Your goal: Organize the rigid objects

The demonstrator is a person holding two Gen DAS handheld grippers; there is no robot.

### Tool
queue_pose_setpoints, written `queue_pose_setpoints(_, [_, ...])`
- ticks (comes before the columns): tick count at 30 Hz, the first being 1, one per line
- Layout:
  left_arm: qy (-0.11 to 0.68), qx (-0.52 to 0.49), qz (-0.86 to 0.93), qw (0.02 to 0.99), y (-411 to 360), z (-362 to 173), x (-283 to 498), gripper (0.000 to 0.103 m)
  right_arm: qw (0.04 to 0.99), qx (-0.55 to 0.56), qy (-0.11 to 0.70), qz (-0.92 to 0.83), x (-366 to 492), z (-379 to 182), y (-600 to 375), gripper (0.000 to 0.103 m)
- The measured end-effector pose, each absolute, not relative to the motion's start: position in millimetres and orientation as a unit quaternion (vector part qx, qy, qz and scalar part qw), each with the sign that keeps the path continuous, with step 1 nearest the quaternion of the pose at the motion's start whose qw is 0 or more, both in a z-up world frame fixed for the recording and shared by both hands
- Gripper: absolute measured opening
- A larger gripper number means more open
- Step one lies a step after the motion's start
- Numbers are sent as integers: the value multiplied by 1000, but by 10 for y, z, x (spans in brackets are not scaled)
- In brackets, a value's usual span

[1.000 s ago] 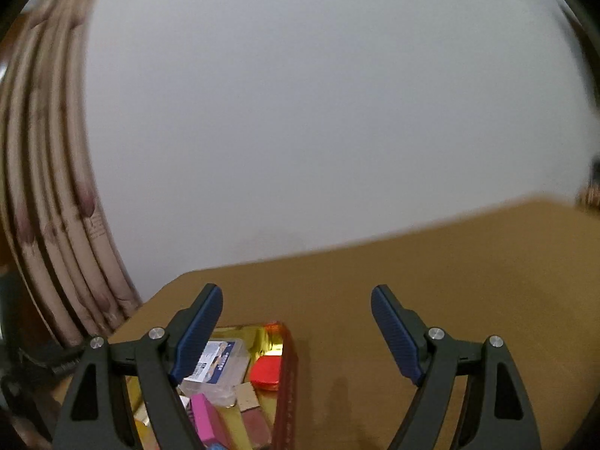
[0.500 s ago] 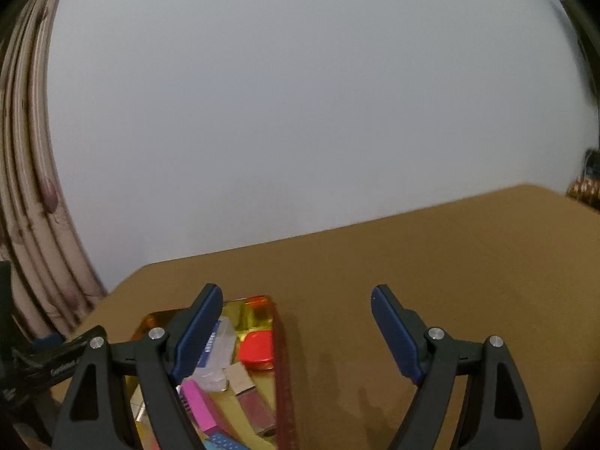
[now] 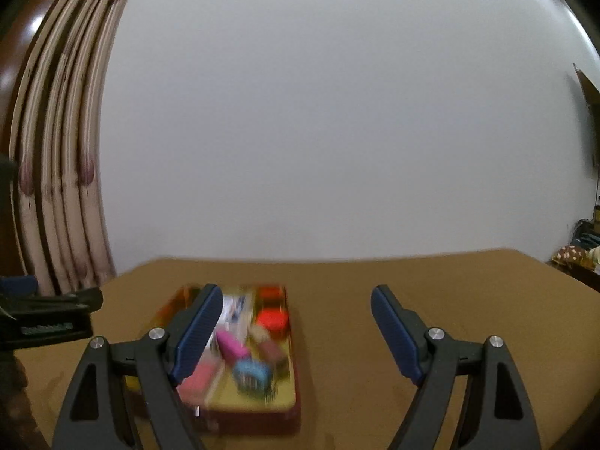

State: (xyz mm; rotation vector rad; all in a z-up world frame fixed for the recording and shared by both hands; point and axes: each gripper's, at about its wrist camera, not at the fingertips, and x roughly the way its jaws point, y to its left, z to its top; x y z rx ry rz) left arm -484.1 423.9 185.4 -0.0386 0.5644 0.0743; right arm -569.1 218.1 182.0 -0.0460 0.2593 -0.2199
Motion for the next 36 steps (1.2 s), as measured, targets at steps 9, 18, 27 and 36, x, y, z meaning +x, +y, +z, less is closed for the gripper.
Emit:
queue_pose_setpoints(9, [319,-52,10,946,4210,1682,-5125,102,986,-29,137,-95,-6030,1786,2306,84])
queue_pose_setpoints(18, [324,-52,13,945,4216,1691,-5124,102,985,-26,137,-102,-6102,1946,2285,84])
queue_pose_setpoints(27, [325,-48,7,944,4166,1691,-5114,102,980,-19,158,-116,-6068,1944,2239,84])
queue_pose_setpoints(36, [327,-52,9,944,4200,1666,-5098,102,978,-20,171,-114,-6058,1929,2250,84])
